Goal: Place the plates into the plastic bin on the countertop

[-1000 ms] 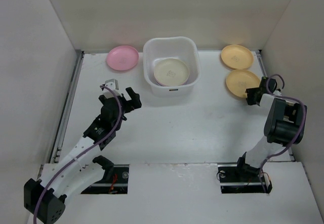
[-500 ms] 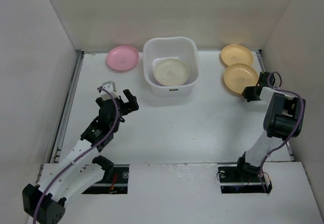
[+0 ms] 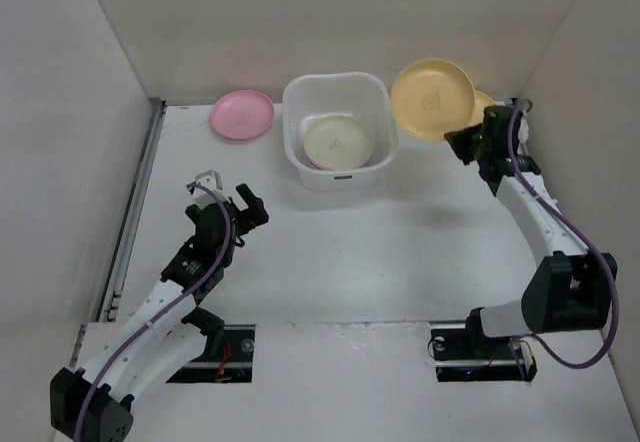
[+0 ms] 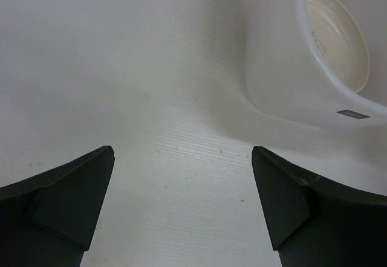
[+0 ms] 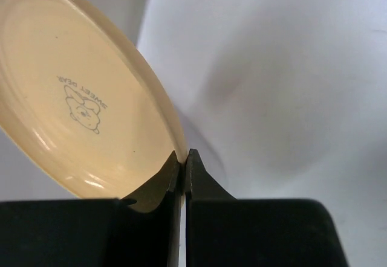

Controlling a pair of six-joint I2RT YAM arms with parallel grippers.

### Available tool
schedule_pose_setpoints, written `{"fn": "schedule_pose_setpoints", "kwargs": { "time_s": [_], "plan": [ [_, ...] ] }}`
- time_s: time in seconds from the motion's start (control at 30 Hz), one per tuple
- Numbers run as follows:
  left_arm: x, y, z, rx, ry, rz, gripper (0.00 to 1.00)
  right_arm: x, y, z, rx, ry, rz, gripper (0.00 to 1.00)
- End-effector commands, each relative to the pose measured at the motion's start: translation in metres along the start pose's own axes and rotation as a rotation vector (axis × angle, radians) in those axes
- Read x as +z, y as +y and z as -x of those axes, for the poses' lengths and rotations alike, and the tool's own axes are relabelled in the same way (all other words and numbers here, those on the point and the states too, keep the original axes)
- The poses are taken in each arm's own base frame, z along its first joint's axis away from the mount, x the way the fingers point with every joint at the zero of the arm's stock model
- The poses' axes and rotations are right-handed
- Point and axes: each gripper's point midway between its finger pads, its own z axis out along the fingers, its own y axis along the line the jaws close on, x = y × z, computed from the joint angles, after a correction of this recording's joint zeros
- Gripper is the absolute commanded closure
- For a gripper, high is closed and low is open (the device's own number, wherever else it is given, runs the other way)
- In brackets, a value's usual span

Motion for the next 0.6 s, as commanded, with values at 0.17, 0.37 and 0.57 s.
{"fn": "schedule_pose_setpoints", "kwargs": {
  "time_s": [0.17,0.37,0.57],
  "plan": [
    [0.007,0.018,0.000,-0.105,-0.026,0.058,0.00,-0.009,0.163,-0.047,-0.378,0.020,0.252,0.98],
    [0.003,0.029,0.006,-0.134,-0.045,0.089,0.00,0.039,0.180,-0.098,-0.527,0.099,0.205,0.97],
    [0.000,0.042,0.011,-0.149,-0.059,0.128,0.00,0.063,0.162,-0.128,-0.605,0.141,0.166,0.96]
  ]
}}
